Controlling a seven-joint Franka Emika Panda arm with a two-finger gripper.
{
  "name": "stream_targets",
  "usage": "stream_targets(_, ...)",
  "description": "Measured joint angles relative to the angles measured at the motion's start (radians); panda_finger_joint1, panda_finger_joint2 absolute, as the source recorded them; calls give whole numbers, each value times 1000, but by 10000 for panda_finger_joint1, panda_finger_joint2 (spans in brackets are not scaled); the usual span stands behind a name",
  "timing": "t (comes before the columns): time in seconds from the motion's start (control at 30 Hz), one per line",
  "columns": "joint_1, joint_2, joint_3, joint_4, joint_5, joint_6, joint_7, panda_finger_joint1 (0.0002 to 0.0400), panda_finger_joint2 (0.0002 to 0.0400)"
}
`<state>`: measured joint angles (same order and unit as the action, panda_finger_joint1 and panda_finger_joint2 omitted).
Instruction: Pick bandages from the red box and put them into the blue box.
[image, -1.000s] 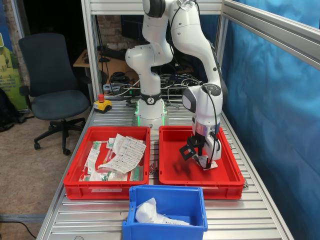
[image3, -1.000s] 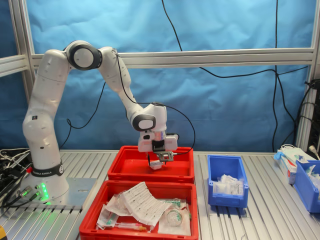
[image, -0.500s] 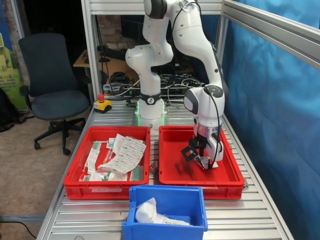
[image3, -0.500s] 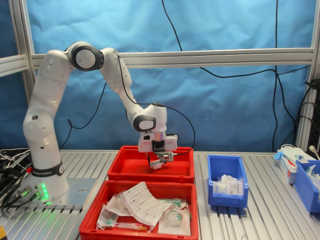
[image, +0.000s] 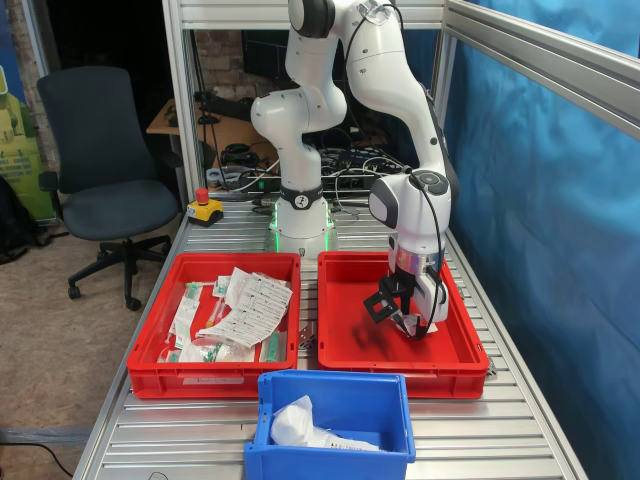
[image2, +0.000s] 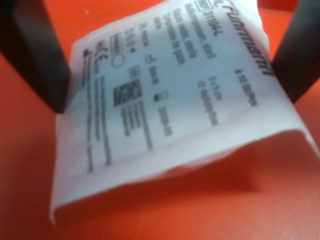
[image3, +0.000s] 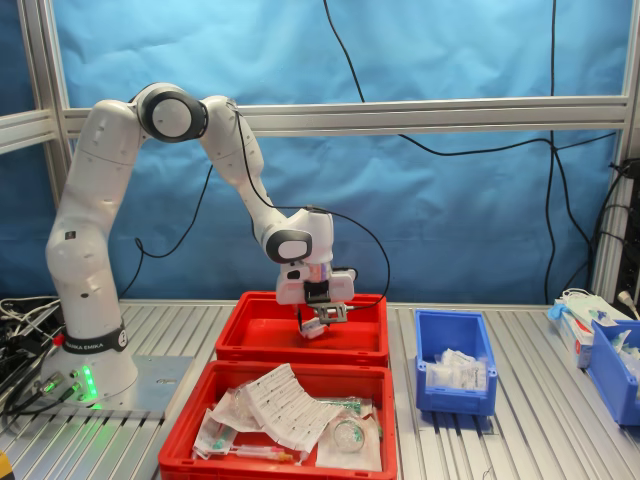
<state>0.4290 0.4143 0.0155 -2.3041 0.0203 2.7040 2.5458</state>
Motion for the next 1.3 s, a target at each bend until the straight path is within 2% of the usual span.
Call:
stream_targets(0.03, 0, 0, 0, 0, 0, 0, 0, 366, 366)
stream_targets(0.17, 1, 0, 0, 0, 0, 0, 0, 366, 366)
stream_targets(0.2, 1, 0, 0, 0, 0, 0, 0, 316, 316)
stream_targets(0.3, 1, 0, 0, 0, 0, 0, 0, 316, 316)
stream_targets(0.33, 1, 0, 0, 0, 0, 0, 0, 266, 266)
stream_targets(0.47, 1, 0, 0, 0, 0, 0, 0, 266, 266)
stream_targets(0.5, 1, 0, 0, 0, 0, 0, 0, 216, 216)
stream_targets(0.63, 1, 0, 0, 0, 0, 0, 0, 216, 216)
stream_targets(0.67, 1, 0, 0, 0, 0, 0, 0, 166, 166)
stream_targets(0.8, 1, 0, 0, 0, 0, 0, 0, 166, 166)
stream_targets(0.83, 1, 0, 0, 0, 0, 0, 0, 116, 116)
stream_targets(0.93, 1, 0, 0, 0, 0, 0, 0, 116, 116)
stream_targets(0.97, 1, 0, 0, 0, 0, 0, 0, 68, 68)
stream_targets(1.3, 2, -1, -5, 0, 0, 0, 0, 64, 64)
